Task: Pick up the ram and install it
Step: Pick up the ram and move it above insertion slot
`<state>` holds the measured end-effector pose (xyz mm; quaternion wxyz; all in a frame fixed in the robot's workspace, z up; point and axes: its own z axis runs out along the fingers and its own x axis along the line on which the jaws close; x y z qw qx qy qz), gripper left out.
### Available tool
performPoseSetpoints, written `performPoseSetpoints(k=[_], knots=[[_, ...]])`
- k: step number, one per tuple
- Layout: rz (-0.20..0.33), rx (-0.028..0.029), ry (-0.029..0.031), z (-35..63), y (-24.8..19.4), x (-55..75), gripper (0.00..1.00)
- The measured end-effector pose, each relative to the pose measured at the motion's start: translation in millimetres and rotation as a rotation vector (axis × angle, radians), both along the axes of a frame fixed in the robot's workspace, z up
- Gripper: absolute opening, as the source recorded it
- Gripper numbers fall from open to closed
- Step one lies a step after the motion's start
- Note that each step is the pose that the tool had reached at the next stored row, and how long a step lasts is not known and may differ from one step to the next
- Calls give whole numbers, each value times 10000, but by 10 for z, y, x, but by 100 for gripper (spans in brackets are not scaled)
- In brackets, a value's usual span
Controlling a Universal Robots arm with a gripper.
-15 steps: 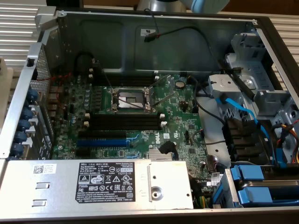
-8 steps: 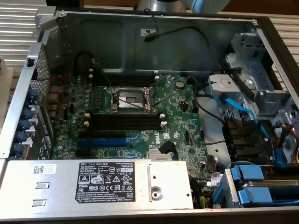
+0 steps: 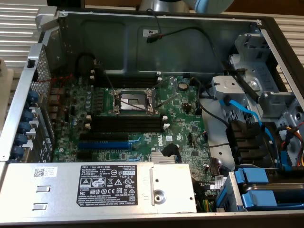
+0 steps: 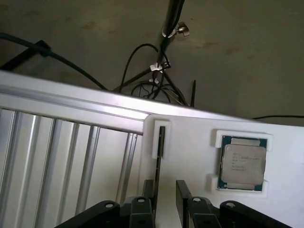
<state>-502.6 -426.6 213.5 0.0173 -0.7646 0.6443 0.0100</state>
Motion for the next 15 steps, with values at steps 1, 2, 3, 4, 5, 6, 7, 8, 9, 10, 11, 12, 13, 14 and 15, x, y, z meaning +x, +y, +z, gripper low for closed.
performPoseSetpoints(k=[1,2,3,4,5,6,7,8,9,10,11,12,13,14,15], knots=[[-23,21,17,-2,-2,0,33],[-53,25,42,-3,-2,-1,33],[-91,28,66,-4,-4,-1,33],[-137,30,87,-6,-5,-1,33],[-170,29,92,-6,-6,-1,33],[-169,32,91,-7,-7,-1,33],[-169,34,91,-7,-7,0,33],[-170,37,91,-7,-7,-1,33],[-170,37,90,-8,-7,0,33],[-170,37,94,-8,-7,-1,33],[-170,37,133,-8,-8,0,33],[-167,36,260,-9,-11,0,33],[-168,42,422,-9,-11,0,33],[-171,44,606,-8,-12,-1,33],[-170,50,759,-8,-15,0,33]])
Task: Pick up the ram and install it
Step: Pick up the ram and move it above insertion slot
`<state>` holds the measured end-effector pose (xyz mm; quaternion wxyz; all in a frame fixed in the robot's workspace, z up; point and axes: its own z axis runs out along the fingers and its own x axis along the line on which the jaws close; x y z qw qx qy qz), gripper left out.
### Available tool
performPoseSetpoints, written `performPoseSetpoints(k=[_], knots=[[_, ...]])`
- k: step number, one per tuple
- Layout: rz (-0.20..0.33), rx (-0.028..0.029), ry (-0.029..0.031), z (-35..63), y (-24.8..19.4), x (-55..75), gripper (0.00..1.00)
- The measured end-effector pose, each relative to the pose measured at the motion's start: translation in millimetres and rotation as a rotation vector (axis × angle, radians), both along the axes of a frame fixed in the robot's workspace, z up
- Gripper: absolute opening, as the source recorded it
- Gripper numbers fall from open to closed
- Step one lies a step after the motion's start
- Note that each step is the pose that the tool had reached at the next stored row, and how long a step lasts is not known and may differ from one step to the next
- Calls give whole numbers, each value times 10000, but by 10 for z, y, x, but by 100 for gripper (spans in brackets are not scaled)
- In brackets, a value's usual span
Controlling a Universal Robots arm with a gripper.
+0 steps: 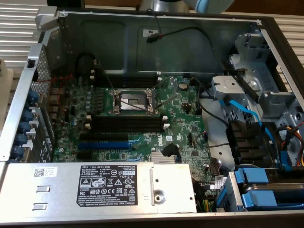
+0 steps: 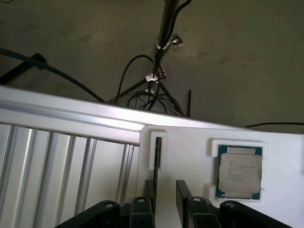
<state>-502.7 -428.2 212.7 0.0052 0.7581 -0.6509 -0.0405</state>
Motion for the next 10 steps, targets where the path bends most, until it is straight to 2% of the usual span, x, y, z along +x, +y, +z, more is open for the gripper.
performPoseSetpoints(k=[1,3,7,10], knots=[[0,0,88,0,-1,0,33],[1,1,146,0,-7,0,33],[0,-9,153,0,-12,0,33],[0,-56,150,-2,-13,0,33]])
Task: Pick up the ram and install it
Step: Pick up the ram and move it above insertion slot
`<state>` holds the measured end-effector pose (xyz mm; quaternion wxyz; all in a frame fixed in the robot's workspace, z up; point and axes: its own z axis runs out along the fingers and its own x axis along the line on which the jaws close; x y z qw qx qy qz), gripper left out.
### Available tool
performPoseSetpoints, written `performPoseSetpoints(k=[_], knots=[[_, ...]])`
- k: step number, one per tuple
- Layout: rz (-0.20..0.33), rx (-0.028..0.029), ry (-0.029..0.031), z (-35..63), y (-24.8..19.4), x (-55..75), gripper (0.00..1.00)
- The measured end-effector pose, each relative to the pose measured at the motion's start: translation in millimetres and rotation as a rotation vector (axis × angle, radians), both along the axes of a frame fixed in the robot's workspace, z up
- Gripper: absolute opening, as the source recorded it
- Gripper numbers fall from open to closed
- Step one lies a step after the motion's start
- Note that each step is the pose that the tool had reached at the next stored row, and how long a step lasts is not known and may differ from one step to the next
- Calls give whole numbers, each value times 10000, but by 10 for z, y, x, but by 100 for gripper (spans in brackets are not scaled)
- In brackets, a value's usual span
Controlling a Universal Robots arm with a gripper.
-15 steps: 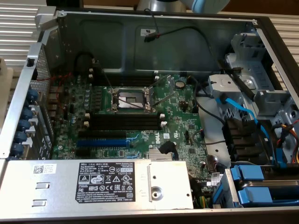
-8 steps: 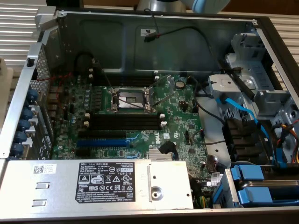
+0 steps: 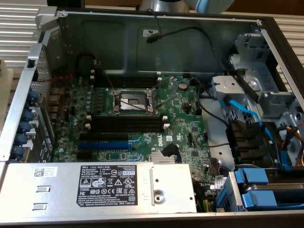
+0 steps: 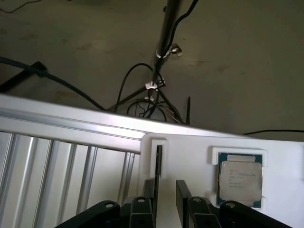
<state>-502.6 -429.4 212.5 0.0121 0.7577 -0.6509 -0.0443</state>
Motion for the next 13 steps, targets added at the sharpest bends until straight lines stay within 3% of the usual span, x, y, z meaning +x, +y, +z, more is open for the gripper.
performPoseSetpoints(k=[4,5,7,10,13], knots=[[-2,-148,-77,0,-1,-1,33],[-2,-178,-134,0,-1,-1,33],[-3,-224,-306,-1,-1,0,33],[-4,-235,-501,-1,-6,0,33],[-6,-237,-637,-7,-9,0,33]])
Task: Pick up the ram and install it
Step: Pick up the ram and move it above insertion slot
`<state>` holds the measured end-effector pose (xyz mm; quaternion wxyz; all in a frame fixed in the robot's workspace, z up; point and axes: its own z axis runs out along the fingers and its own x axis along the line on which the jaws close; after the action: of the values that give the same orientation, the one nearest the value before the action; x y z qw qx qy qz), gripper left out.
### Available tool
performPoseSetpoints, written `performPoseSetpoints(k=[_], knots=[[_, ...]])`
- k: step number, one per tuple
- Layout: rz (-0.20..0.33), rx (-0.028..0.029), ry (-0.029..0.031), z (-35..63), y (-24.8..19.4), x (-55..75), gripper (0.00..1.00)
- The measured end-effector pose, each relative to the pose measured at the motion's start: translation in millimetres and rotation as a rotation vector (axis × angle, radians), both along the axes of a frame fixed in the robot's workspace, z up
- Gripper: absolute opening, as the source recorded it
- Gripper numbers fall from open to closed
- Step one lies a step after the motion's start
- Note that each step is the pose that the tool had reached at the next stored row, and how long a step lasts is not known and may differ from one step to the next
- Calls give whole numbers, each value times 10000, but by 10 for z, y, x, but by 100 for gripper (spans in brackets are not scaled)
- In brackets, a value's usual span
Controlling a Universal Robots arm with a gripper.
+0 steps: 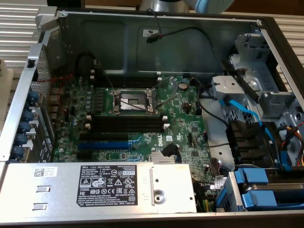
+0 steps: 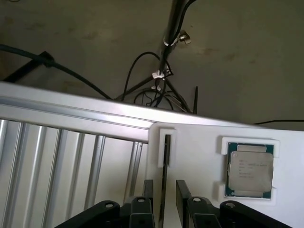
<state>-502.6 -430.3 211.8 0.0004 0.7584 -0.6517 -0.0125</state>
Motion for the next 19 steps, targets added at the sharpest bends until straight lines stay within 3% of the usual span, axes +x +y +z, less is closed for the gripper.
performPoseSetpoints(k=[5,13,19], knots=[[0,1,-155,-21,-4,0,33],[1,4,-230,-58,-9,0,33],[-2,62,-275,-68,-7,-1,33]])
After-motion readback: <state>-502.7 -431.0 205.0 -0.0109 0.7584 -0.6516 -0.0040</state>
